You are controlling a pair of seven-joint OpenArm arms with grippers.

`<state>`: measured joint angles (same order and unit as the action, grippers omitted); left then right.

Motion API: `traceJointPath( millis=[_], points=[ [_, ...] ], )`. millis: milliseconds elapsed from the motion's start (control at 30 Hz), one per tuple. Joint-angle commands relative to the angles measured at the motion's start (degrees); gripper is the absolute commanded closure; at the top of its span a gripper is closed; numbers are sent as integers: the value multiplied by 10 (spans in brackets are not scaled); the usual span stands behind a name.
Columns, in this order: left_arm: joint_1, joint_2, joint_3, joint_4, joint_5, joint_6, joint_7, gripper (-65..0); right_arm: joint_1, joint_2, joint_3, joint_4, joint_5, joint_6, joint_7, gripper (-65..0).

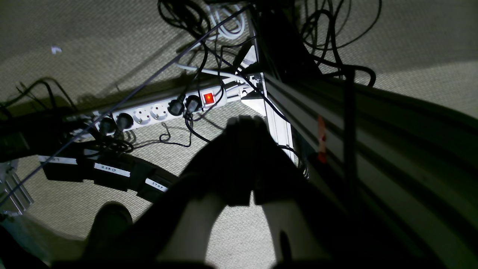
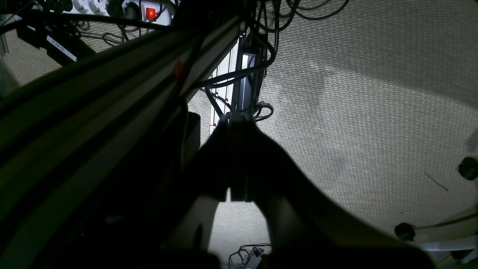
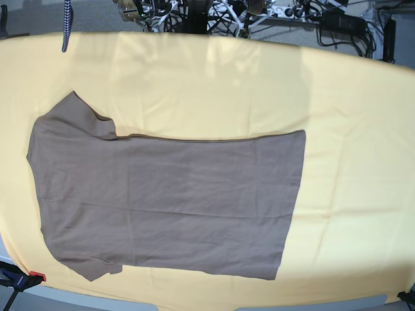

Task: Fold the T-shirt properly

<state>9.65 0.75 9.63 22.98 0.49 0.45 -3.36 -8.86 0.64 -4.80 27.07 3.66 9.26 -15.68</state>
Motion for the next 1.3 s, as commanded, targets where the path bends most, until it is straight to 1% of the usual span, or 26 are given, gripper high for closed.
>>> traceJointPath(
  millis=[0,100,200,433,467,533,600,667,800,867,967,1000,1100,1200,1267],
  points=[
    [2,4,0,3,-10,-2,2,0,0,1,-1,5,5,4,0,0],
    [2,3,0,3,-52,-2,39,0,0,1,-1,5,5,4,0,0],
    [2,3,0,3,-70,-2,56,0,0,1,-1,6,5,5,0,0],
    [2,3,0,3,-68,-2,60,0,0,2,-1,6,5,7,0,0],
    [2,3,0,3,-61,-2,63,0,0,2,-1,6,3,15,-2,0],
    [4,3,0,8,-35,-5,74,0,0,3,-1,6,-3,42,-18,0],
    [13,3,0,24,-10,-18,84,0,0,3,-1,6,-36,80,-34,0],
    [38,3,0,53,7,-24,88,0,-5,3,-1,7,-61,97,-39,0],
    [109,1,4,139,16,-24,91,0,-49,12,-1,56,-67,119,-50,0],
    [147,-11,15,192,14,-24,105,0,-82,19,-1,96,-64,133,-72,0],
    [212,-35,45,287,14,-24,121,0,-133,34,-1,174,-6,165,-129,0],
    [235,-45,55,323,14,-24,127,0,-153,40,-1,204,15,170,-148,0],
    [304,-77,78,441,22,-24,139,0,-219,58,-1,306,57,178,-194,0],
    [366,-106,83,560,48,-24,179,0,-292,77,-1,414,88,179,-224,0],
    [400,-129,83,633,59,-24,209,0,-342,92,-1,488,110,191,-245,0]
  ],
)
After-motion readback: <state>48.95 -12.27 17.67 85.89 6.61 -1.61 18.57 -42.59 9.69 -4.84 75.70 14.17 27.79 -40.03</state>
